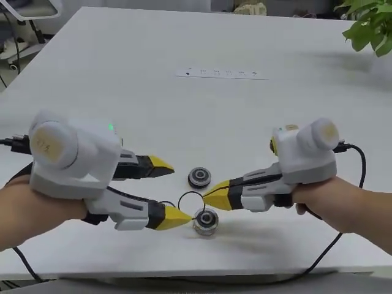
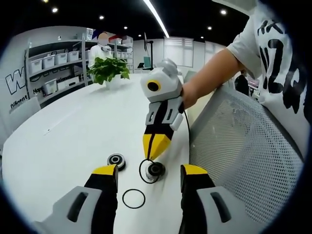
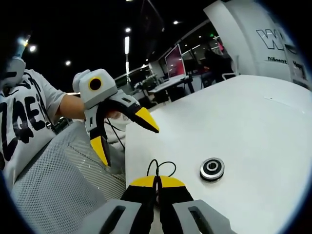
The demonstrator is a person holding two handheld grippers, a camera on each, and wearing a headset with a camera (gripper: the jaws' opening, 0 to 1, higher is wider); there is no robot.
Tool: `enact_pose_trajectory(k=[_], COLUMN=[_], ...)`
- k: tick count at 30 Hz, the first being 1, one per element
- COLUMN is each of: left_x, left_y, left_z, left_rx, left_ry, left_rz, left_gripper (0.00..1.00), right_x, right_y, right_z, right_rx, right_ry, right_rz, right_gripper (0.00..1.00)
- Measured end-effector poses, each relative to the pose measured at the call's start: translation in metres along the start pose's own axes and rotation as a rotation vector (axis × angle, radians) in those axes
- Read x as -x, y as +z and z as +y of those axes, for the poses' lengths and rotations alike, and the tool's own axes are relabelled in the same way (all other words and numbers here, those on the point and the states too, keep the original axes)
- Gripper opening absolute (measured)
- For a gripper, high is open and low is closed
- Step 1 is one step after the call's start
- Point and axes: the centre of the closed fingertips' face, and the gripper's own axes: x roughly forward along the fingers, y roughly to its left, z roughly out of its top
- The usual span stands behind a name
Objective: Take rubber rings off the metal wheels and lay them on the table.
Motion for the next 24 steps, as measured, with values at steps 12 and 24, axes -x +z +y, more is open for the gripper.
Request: enact_pose_trajectory(k=[12, 24], left_x=[0.016, 0.030], left_y=[-0.006, -0.017], left_z=[0.004, 0.007], left_rx=[0.050, 0.073], left_ry=[0.036, 0.066], left_rz=[-0.021, -0.025], left_gripper=[0.56, 0.58], right_x=[-0.018, -0.032], right_y=[0.006, 0.006], right_z=[0.004, 0.004], right_rx=[0.005, -0.002], right_ry=[0.024, 0.025], right_rz=[0.004, 0.015], right_gripper=[0.00, 0.00])
